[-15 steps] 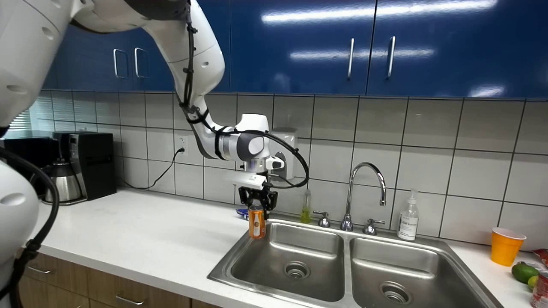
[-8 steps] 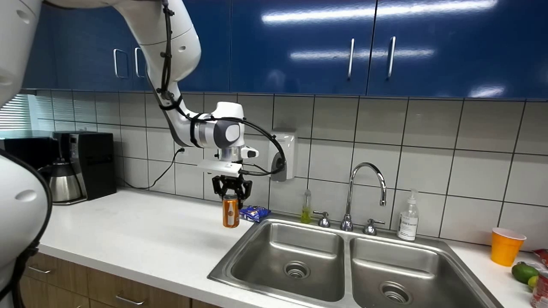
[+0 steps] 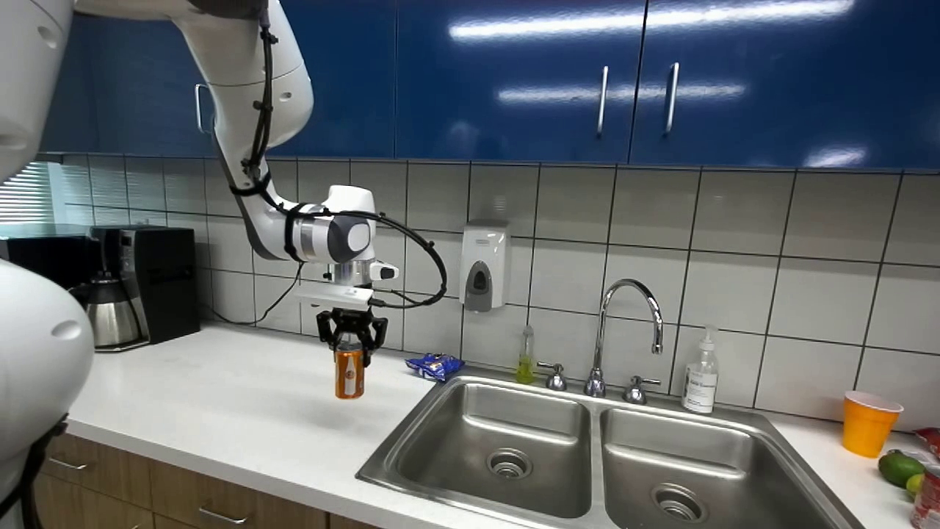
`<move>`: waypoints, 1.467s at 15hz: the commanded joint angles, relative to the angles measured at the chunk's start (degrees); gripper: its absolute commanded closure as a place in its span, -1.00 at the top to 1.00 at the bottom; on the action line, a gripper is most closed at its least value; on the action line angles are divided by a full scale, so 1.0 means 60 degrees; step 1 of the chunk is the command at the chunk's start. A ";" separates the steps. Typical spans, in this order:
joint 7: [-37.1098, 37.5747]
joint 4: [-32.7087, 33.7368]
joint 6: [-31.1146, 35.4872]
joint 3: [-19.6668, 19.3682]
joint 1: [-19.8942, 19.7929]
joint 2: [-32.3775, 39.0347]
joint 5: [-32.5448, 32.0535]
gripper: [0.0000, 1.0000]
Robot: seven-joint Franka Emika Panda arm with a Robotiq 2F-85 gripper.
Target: Remove the can from the sink
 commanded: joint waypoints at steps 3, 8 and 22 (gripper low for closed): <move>-0.0079 0.0040 0.0295 0.0152 0.0066 0.0386 -0.0206 -0.24; -0.0015 0.0037 0.0639 0.0130 0.0105 0.0808 -0.0299 -0.24; 0.0150 -0.0006 0.1288 0.0037 0.0237 0.1422 -0.0706 -0.24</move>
